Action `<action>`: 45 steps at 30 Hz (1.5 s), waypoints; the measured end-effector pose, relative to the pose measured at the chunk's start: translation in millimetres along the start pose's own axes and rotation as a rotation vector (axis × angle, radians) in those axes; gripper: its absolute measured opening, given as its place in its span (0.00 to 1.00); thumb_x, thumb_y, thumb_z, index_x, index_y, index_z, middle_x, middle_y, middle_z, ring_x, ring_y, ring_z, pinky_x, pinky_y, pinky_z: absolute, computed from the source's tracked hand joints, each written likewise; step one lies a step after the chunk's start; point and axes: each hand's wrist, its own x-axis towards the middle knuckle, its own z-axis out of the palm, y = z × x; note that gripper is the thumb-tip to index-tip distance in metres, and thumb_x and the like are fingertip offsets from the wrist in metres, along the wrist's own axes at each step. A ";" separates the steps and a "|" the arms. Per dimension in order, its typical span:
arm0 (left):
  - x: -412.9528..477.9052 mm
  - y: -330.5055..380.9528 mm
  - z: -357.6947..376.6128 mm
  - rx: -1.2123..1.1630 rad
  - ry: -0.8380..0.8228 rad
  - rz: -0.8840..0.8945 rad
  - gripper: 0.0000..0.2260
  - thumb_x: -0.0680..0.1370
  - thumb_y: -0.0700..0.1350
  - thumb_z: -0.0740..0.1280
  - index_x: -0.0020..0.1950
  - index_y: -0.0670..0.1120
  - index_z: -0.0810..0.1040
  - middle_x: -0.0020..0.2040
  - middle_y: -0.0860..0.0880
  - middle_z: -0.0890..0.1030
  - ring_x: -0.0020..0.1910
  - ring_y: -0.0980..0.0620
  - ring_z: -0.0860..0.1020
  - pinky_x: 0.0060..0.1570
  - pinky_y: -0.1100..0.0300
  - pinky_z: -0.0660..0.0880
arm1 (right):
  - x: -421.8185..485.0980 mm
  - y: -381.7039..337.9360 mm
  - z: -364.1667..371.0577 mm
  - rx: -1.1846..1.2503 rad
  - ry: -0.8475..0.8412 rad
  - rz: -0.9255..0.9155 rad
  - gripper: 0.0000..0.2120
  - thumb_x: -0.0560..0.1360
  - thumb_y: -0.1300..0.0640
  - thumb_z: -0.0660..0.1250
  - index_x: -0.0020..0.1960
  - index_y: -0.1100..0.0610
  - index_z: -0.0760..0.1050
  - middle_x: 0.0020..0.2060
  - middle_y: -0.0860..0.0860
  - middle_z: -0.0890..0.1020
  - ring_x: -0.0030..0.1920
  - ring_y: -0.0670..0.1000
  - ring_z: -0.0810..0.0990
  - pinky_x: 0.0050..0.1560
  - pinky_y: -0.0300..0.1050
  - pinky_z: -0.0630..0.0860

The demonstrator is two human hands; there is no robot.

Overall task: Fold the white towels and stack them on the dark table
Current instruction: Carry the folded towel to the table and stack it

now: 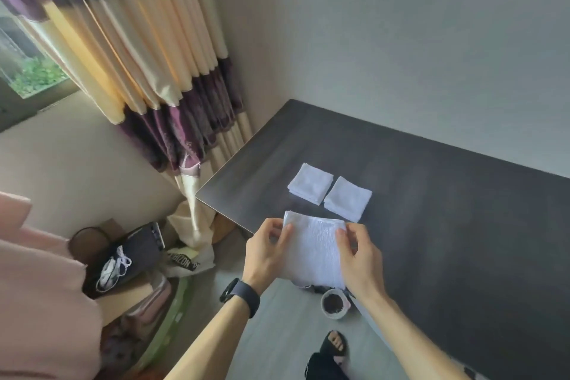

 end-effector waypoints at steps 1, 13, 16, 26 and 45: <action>18.2 -0.9 5.8 0.003 -0.013 -0.016 0.08 0.77 0.59 0.67 0.46 0.56 0.78 0.41 0.57 0.82 0.40 0.60 0.78 0.38 0.67 0.72 | 16.2 2.4 4.4 0.000 0.001 0.019 0.04 0.81 0.47 0.62 0.47 0.43 0.73 0.43 0.43 0.81 0.44 0.39 0.77 0.40 0.27 0.71; 180.2 -3.9 71.0 0.071 -0.217 -0.137 0.11 0.78 0.61 0.65 0.48 0.55 0.78 0.44 0.57 0.81 0.41 0.63 0.78 0.36 0.73 0.69 | 163.5 41.2 39.7 -0.137 0.050 0.250 0.09 0.83 0.46 0.58 0.55 0.50 0.73 0.41 0.44 0.78 0.42 0.49 0.79 0.41 0.42 0.75; 221.0 -11.5 82.5 0.085 -0.270 -0.153 0.10 0.79 0.59 0.64 0.49 0.54 0.78 0.44 0.56 0.81 0.38 0.65 0.77 0.34 0.75 0.69 | 194.9 56.2 58.7 -0.179 0.048 0.312 0.11 0.83 0.45 0.56 0.58 0.50 0.71 0.44 0.40 0.76 0.45 0.46 0.78 0.45 0.45 0.76; 368.1 -43.6 115.8 0.178 -0.432 -0.133 0.10 0.82 0.56 0.60 0.54 0.52 0.76 0.49 0.54 0.80 0.46 0.54 0.79 0.38 0.66 0.77 | 302.5 81.6 124.3 -0.334 0.128 0.442 0.12 0.84 0.47 0.53 0.58 0.53 0.69 0.45 0.49 0.79 0.43 0.51 0.78 0.46 0.53 0.78; 427.1 -83.9 142.8 0.448 -0.597 0.017 0.08 0.83 0.56 0.52 0.53 0.53 0.66 0.45 0.51 0.80 0.42 0.46 0.79 0.42 0.50 0.77 | 342.6 105.7 150.3 -0.563 0.170 0.596 0.11 0.83 0.45 0.52 0.49 0.50 0.68 0.35 0.47 0.77 0.33 0.46 0.74 0.30 0.41 0.62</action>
